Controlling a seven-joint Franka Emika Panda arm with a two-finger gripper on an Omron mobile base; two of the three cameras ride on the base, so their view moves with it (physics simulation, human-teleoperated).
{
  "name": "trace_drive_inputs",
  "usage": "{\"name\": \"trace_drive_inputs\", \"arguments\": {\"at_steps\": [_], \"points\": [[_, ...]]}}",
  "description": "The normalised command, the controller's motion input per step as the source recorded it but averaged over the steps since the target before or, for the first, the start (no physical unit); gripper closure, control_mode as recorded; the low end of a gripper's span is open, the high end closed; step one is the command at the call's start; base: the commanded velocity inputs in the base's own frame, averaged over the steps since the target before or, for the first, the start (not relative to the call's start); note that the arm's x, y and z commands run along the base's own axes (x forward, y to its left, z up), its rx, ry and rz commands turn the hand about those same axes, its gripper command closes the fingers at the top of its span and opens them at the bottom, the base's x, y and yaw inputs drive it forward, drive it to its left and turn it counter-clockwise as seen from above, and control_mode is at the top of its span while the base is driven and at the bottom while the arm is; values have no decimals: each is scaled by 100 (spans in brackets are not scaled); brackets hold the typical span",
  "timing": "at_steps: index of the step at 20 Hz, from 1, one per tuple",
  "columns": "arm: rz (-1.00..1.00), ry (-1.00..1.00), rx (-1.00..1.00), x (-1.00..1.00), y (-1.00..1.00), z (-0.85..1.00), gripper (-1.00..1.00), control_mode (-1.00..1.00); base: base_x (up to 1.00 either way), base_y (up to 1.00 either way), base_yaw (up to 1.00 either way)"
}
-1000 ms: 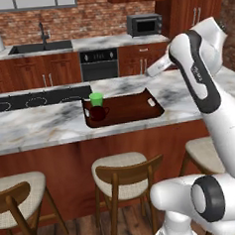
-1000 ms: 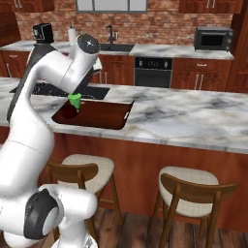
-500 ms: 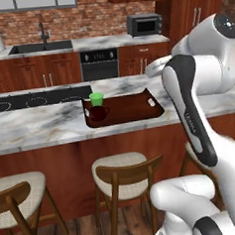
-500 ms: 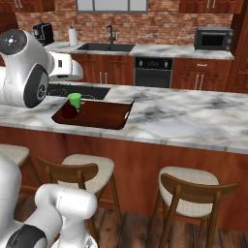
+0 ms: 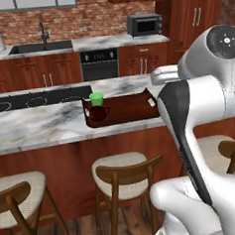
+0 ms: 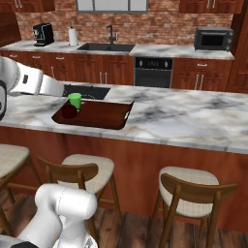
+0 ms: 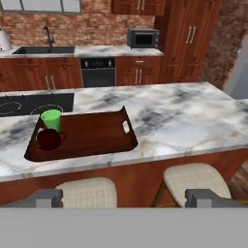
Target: There is a tray on the dining counter. Grab the cup, mug, and pitcher and place them on the tray. The pitcher may be placed next to the tray if it cannot fit the tray.
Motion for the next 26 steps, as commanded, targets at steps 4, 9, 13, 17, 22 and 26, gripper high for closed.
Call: {"name": "trace_drive_inputs", "arguments": {"at_steps": [4,9,13,17,22,26], "points": [[8,2,0,-1,0,2,-100,-100,0,0,0],[13,10,0,-16,0,0,-100,-100,0,0,0],[1,15,6,-19,-2,0,-100,-100,0,0,0],[0,10,11,-27,-16,-1,-100,-100,0,0,0],[0,4,8,-17,-21,-19,-100,-100,0,0,0],[0,0,1,0,-9,-32,-100,-100,0,0,0]]}}
